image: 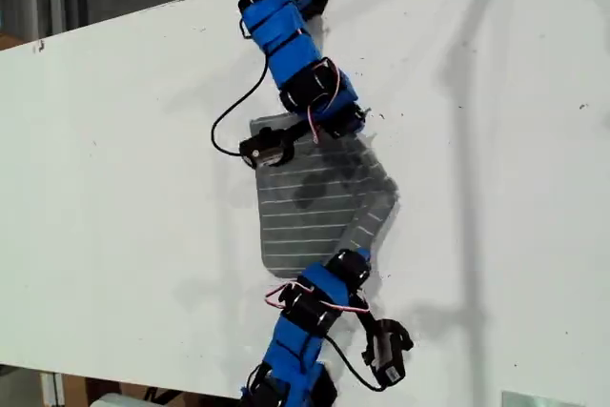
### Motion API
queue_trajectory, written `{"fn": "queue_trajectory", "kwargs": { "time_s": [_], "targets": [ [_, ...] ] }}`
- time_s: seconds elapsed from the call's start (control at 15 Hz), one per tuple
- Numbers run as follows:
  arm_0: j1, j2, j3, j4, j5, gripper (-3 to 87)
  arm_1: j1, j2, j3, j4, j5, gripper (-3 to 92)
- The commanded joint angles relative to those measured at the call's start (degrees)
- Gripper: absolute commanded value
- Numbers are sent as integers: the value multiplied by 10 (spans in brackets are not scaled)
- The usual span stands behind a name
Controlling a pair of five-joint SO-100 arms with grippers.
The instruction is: Grasp corners of a square towel and fold twice.
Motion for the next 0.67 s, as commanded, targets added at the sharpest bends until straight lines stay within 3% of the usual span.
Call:
{"fn": "queue_trajectory", "kwargs": {
  "time_s": [0.0,0.6],
  "targets": [
    [-59,103,28,25,15,-4,58,83,-22,2,-47,-1],
    [-318,300,242,11,130,-4,310,200,93,-38,-199,-1]
  ]
}}
